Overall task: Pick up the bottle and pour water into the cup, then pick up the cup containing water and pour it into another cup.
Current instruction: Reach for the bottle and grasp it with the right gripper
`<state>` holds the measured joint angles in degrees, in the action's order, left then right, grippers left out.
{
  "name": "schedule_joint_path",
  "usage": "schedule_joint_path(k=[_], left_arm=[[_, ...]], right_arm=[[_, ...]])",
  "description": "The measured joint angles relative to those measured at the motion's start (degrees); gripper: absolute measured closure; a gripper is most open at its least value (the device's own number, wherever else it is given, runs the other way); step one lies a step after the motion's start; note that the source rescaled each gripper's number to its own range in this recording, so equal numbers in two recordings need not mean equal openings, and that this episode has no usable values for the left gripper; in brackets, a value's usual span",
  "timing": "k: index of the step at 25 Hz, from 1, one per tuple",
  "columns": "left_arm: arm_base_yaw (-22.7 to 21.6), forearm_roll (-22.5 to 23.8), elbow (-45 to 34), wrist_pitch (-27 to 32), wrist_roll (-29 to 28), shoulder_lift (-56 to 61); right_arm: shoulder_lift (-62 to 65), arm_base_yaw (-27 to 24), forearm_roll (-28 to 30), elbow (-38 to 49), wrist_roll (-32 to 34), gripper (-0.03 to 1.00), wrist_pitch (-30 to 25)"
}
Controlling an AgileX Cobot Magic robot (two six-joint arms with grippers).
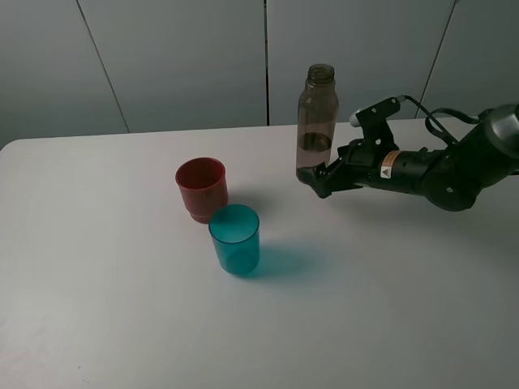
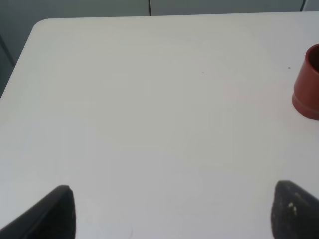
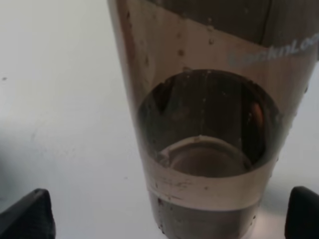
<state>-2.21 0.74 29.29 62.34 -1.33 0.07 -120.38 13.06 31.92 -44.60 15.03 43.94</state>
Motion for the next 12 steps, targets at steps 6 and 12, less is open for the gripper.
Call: schedule_joint_path(k=[6,12], left_arm=[[0.0,0.0,0.0,0.0,0.0,0.0],[0.0,0.0,0.0,0.0,0.36,0.0]], right_arm=[[-1.28,0.0,-0.21,-2.77,0.22,-0.03,-0.71],[-3.25,0.0,-0.32,-5.84,1.03,-0.03,-0.48]])
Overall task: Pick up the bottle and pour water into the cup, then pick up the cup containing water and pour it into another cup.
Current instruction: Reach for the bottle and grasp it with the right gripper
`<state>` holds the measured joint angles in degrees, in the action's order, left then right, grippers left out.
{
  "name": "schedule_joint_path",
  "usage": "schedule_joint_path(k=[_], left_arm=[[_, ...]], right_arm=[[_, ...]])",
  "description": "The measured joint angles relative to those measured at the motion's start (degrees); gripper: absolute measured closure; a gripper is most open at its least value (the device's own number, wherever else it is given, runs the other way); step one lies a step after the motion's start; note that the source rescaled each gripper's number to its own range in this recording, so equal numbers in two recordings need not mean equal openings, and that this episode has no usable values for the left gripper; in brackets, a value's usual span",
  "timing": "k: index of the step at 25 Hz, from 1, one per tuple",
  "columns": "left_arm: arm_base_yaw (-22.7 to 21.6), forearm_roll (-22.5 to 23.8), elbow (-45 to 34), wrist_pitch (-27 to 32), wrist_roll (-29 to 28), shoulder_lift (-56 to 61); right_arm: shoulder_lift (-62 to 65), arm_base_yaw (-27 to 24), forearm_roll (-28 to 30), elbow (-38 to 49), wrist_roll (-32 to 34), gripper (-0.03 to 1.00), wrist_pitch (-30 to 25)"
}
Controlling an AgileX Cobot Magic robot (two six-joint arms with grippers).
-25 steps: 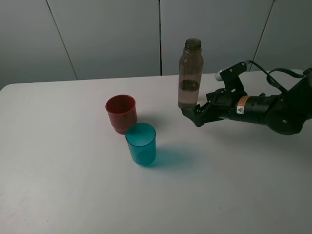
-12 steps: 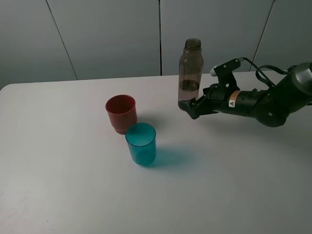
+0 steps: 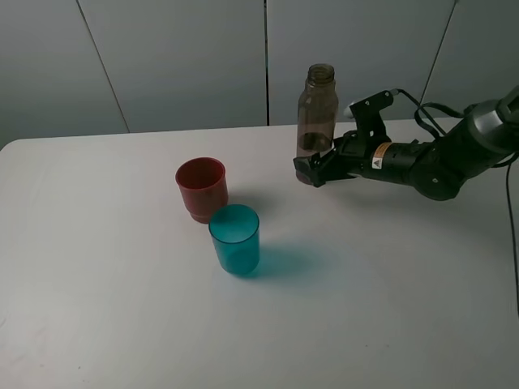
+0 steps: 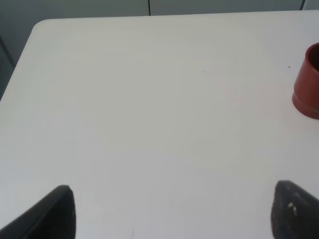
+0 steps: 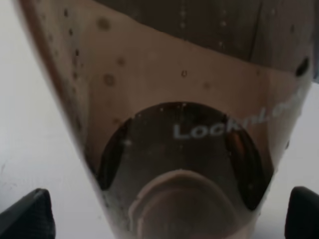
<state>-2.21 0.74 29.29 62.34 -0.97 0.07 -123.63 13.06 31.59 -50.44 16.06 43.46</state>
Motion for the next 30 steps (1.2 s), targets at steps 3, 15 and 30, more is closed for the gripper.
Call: schedule_joint_path(k=[3,15,30], left_arm=[[0.0,0.0,0.0,0.0,0.0,0.0],[0.0,0.0,0.0,0.0,0.0,0.0],[0.0,0.0,0.0,0.0,-0.22,0.0]], right_arm=[[-0.51,0.0,-0.24,-1.17,2.0,-0.03,0.26],[-2.85,0.0,-0.57,-3.18,4.46,-0.03,1.41],[-6.87,0.0,0.73,-6.23,2.41,-0.03,7.37]])
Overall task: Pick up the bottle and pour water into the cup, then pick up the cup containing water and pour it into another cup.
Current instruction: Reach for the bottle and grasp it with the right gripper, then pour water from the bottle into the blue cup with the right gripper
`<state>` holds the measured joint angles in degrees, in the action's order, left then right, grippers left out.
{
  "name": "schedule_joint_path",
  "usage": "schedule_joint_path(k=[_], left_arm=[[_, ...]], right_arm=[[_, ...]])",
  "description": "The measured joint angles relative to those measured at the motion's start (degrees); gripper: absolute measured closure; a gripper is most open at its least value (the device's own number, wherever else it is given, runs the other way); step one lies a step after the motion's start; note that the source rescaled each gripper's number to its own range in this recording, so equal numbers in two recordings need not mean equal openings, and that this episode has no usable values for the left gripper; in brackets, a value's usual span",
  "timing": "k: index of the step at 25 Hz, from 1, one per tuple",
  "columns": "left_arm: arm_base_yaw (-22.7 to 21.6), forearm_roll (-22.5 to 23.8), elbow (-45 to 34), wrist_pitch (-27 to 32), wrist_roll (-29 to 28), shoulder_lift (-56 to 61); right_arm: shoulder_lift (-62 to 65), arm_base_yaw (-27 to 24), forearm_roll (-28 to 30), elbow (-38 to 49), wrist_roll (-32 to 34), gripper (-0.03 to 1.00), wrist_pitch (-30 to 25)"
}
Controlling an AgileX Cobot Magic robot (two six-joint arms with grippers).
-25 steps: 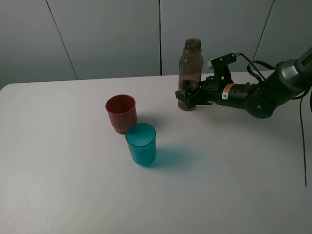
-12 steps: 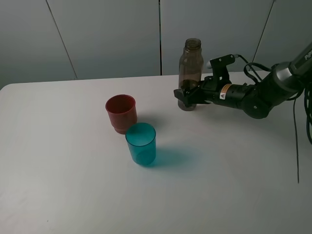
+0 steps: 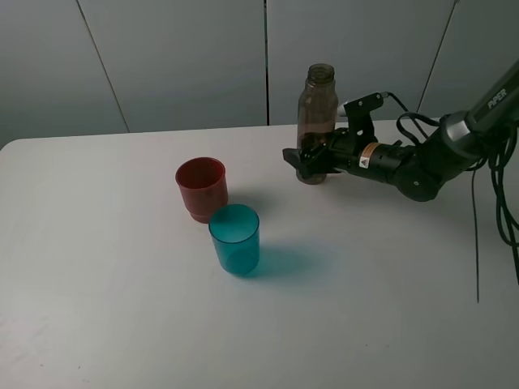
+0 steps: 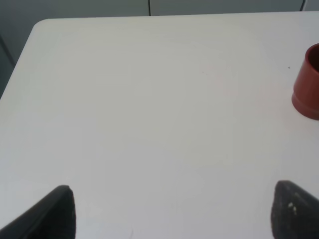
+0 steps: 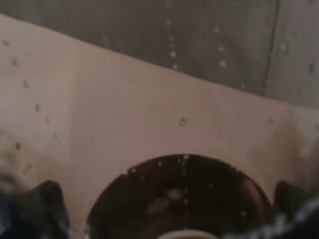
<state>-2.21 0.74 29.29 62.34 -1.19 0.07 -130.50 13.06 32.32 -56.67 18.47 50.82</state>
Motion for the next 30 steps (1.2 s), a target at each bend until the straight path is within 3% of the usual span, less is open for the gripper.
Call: schedule_joint_path(k=[17,18,19,22,30], left_arm=[[0.0,0.0,0.0,0.0,0.0,0.0],[0.0,0.0,0.0,0.0,0.0,0.0],[0.0,0.0,0.0,0.0,0.0,0.0],[0.0,0.0,0.0,0.0,0.0,0.0],[0.0,0.0,0.0,0.0,0.0,0.0]], right_arm=[[-0.1,0.0,-0.12,-0.27,-0.71,-0.01,1.15],[-0.1,0.0,-0.12,-0.4,-0.78,0.09,1.15],[-0.1,0.0,-0.12,-0.55,-0.78,0.26,1.15],[-0.1,0.0,-0.44,-0.88,-0.93,0.94,1.15],[-0.1,0.0,-0.42,-0.88,-1.14,0.94,1.15]])
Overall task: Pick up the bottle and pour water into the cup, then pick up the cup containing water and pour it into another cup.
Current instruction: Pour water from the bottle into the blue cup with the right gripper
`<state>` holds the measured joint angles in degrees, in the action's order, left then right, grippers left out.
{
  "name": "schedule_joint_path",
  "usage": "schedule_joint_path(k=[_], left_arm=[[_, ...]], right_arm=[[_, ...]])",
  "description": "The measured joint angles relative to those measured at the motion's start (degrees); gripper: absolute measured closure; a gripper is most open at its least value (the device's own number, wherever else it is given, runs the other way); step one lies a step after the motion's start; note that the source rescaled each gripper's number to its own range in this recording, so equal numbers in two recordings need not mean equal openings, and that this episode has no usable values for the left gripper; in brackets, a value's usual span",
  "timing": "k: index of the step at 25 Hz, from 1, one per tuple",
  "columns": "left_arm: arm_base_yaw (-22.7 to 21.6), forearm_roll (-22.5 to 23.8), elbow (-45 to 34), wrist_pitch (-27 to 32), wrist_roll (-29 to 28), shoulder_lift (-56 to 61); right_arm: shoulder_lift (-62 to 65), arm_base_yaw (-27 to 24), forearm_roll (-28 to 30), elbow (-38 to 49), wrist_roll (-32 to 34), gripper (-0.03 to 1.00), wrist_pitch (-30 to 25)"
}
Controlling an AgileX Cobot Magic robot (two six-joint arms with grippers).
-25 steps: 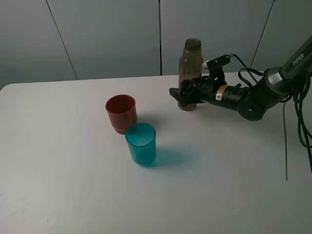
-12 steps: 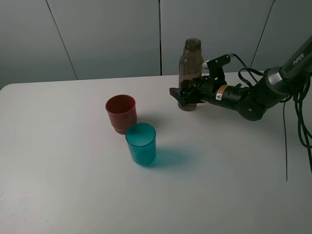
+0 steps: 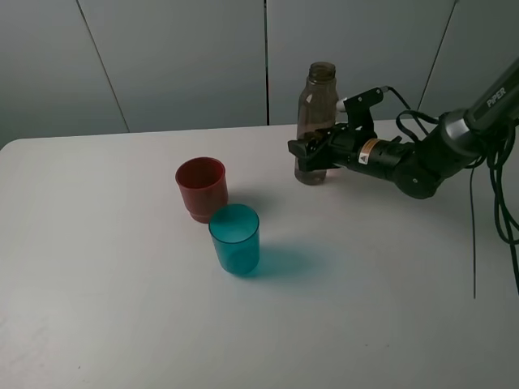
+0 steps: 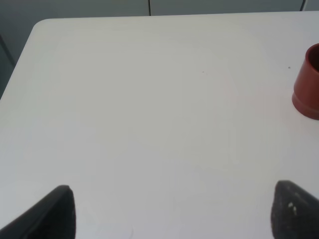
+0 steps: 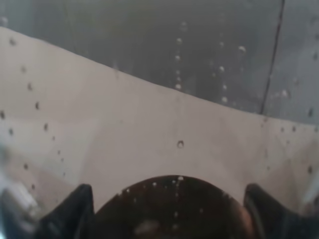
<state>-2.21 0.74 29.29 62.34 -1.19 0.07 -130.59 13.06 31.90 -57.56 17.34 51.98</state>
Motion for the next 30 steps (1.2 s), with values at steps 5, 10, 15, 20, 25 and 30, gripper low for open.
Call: schedule_joint_path(k=[5,10,15,20,25,30], left_arm=[[0.0,0.0,0.0,0.0,0.0,0.0],[0.0,0.0,0.0,0.0,0.0,0.0],[0.0,0.0,0.0,0.0,0.0,0.0],[0.0,0.0,0.0,0.0,0.0,0.0],[0.0,0.0,0.0,0.0,0.0,0.0],[0.0,0.0,0.0,0.0,0.0,0.0]], right_arm=[[0.0,0.0,0.0,0.0,0.0,0.94,0.0],[0.12,0.0,0.0,0.0,0.0,0.94,-0.29],[2.87,0.0,1.9,0.0,-2.58,0.96,-3.68],[7.0,0.0,4.82,0.0,-8.65,0.96,-4.58],[10.91,0.0,9.61,0.0,-9.8,0.96,-7.78],[13.25,0.58,14.75,0.0,-10.95,0.96,-9.16]])
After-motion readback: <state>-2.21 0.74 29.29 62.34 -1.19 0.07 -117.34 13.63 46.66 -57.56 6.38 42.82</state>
